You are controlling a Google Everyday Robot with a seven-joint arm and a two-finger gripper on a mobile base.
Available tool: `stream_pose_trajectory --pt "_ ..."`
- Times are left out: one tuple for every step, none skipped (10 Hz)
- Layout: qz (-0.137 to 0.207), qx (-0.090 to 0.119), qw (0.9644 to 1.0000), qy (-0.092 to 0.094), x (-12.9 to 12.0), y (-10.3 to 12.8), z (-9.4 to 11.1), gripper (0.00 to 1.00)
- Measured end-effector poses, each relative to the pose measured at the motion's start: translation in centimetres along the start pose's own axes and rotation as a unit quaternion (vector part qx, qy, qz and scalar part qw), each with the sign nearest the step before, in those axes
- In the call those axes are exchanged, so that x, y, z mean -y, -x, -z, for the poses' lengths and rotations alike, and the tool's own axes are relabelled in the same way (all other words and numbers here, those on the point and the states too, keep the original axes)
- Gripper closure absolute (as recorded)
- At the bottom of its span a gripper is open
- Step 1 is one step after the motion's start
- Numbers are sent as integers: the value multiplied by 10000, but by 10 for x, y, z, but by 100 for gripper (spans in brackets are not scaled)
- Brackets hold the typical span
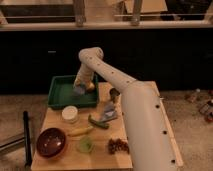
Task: Place sponge in tray
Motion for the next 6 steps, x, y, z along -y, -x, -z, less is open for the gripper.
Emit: stream_pose_trajectory --pt "-15 -7 10000 25 -2 -1 -4 34" --pt "-4 -7 10000 54 -1 -1 -9 25" --pt "19 -1 10000 72 1 0 -12 21" --pt "44 10 9999 93 3 1 -17 20" --pt "45 14 9999 103 3 1 -19 20" --pt "29 35 9999 111 3 1 -25 20"
